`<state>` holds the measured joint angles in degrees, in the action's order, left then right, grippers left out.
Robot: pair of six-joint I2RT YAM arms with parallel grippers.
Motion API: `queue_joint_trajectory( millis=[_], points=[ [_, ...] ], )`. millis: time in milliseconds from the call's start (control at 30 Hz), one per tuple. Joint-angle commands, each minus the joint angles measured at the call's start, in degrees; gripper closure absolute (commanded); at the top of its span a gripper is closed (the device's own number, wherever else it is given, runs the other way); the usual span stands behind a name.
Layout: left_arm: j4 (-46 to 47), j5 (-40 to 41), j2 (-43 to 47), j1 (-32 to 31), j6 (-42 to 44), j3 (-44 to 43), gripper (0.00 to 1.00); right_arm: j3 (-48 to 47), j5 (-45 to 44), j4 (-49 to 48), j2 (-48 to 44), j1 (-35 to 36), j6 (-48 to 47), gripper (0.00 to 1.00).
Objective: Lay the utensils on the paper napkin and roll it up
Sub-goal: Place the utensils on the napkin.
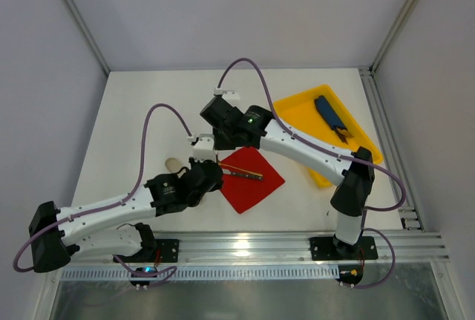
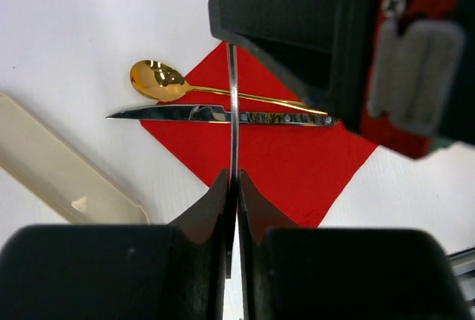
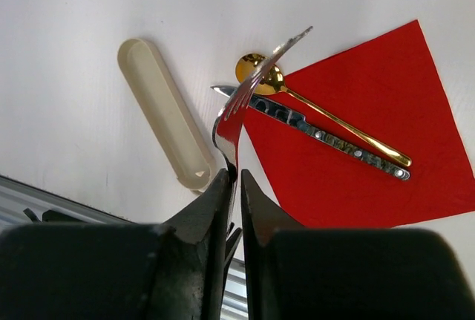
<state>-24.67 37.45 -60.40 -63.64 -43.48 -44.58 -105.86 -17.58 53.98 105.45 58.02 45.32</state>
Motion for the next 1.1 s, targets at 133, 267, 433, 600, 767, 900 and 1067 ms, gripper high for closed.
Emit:
queue_joint_trajectory(
  millis=[133,267,433,600,767,900,1067],
  points=[
    [1.1,2.0,4.9,0.1,-2.0,1.8,1.0,3.8,3.8,-6.0,-4.6,0.2,-6.6,0.69],
    [1.3,1.3,8.2,0.2,-2.7,3.2,1.0,10.1,8.9,-12.0,-9.6,-1.4,-10.0,0.58],
    [1.5,-0.1,11.8,0.1,-2.7,4.6,1.0,17.9,16.0,-18.4,-16.2,-4.5,-12.6,0.55],
    [3.0,-1.3,14.5,0.2,-1.5,5.6,1.0,23.9,28.6,-28.1,-20.2,-8.4,-12.9,0.55],
    [4.9,-3.7,16.0,0.2,-1.3,6.0,1.0,28.9,38.7,-38.7,-21.8,-9.9,-11.7,0.41],
    [5.3,-5.2,17.2,0.1,-2.0,5.9,1.0,29.6,45.4,-42.1,-19.3,-10.1,-11.8,0.43],
    [5.9,-6.1,17.8,0.2,-2.7,6.1,1.0,29.7,46.5,-44.3,-17.6,-10.2,-11.0,0.5]
  ],
)
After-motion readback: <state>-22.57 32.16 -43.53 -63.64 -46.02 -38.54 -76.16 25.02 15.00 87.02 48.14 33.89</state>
